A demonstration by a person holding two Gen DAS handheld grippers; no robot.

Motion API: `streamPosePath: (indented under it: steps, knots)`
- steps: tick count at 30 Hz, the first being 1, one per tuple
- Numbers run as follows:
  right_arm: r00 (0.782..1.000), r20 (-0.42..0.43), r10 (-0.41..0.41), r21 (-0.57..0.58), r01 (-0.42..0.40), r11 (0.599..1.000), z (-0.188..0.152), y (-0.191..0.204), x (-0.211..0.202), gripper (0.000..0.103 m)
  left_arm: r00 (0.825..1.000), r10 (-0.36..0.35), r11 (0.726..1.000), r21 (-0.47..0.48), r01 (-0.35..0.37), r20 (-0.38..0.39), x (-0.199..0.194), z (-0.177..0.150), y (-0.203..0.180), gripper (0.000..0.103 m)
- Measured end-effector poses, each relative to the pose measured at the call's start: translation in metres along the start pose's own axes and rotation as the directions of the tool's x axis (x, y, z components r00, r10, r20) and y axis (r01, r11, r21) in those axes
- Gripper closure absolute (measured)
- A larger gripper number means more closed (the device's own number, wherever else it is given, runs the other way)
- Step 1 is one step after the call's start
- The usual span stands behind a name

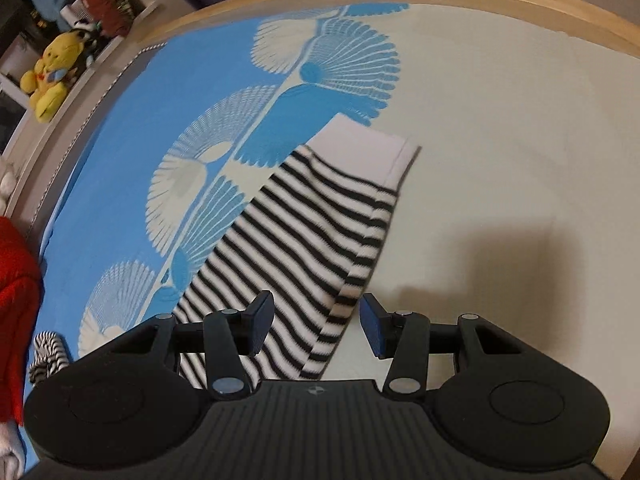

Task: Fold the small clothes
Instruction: 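Move the right tool to the white-cuffed striped sleeve and grasp the cuff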

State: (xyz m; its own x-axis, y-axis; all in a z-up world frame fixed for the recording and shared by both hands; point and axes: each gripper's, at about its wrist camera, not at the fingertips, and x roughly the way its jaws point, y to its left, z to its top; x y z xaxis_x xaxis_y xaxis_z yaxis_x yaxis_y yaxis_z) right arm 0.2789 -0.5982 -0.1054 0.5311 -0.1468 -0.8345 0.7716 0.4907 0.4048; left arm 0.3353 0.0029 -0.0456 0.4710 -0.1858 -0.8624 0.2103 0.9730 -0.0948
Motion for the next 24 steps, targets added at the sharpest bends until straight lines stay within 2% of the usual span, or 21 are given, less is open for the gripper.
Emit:
streamPosePath:
  steps: [5, 8, 16, 21, 23, 24]
  knots:
    - [0.999, 0.05, 0.019, 0.019, -0.02, 1.0, 0.01, -0.009, 0.008, 0.054, 1.0, -0.004, 1.0, 0.004, 0.004, 0.002, 0.0, 0.001, -0.002, 0.048]
    - [0.997, 0.077, 0.021, 0.017, -0.022, 1.0, 0.014, -0.015, 0.016, 0.06, 1.0, -0.001, 1.0, 0.005, 0.001, -0.001, 0.002, 0.001, -0.002, 0.048]
    - [0.997, 0.062, -0.039, 0.044, 0.037, 0.998, 0.016, -0.038, 0.053, 0.06, 1.0, 0.001, 1.0, 0.001, -0.001, -0.002, 0.001, 0.0, 0.002, 0.048]
    - [0.994, 0.11, -0.015, 0.004, 0.015, 1.0, 0.014, -0.034, 0.061, 0.06, 1.0, 0.008, 1.0, -0.001, -0.008, -0.005, 0.001, 0.0, 0.005, 0.048]
    - [0.993, 0.117, -0.003, -0.001, 0.003, 1.0, 0.013, -0.03, 0.064, 0.073, 1.0, 0.011, 1.0, -0.006, -0.011, -0.006, 0.002, 0.001, 0.007, 0.048]
    - [0.993, 0.116, -0.004, -0.005, 0.005, 1.0, 0.013, -0.029, 0.066, 0.091, 1.0, 0.011, 1.0, -0.011, -0.011, -0.005, 0.001, 0.001, 0.008, 0.048]
